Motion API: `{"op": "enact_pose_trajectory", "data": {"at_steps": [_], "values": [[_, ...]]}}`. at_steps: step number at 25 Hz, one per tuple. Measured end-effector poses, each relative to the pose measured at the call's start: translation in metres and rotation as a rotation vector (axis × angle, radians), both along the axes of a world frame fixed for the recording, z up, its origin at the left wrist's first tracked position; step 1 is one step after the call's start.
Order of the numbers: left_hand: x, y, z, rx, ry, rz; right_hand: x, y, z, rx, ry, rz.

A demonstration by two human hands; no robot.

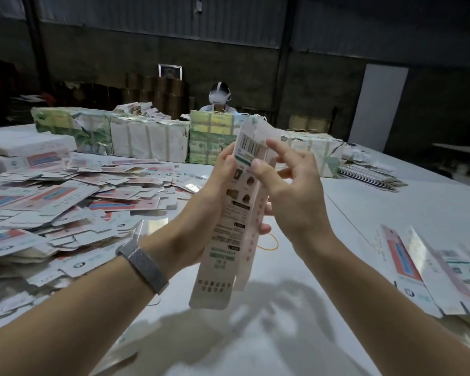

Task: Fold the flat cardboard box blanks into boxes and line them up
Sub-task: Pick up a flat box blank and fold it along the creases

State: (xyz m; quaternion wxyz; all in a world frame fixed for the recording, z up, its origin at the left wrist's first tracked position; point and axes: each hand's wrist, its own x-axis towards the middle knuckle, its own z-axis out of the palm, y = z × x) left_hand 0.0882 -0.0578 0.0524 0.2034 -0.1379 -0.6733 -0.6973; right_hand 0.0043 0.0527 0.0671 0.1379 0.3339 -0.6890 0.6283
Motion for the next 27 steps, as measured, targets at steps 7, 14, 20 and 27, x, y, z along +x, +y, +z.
{"op": "enact_pose_trajectory", "data": {"at_steps": [7, 14, 20, 27], "values": [[-0.003, 0.010, 0.002, 0.030, -0.064, -0.008, -0.004, 0.015, 0.011, 0.098, 0.198, -0.041], [-0.013, 0.016, -0.005, 0.006, 0.043, 0.105, 0.002, 0.015, 0.014, -0.100, 0.151, 0.083], [-0.016, 0.015, -0.005, 0.106, 0.113, 0.069, 0.005, 0.012, 0.006, -0.225, 0.034, 0.168], [-0.017, 0.013, -0.001, 0.126, 0.196, 0.126, 0.008, 0.007, 0.001, -0.245, -0.016, 0.287]]}}
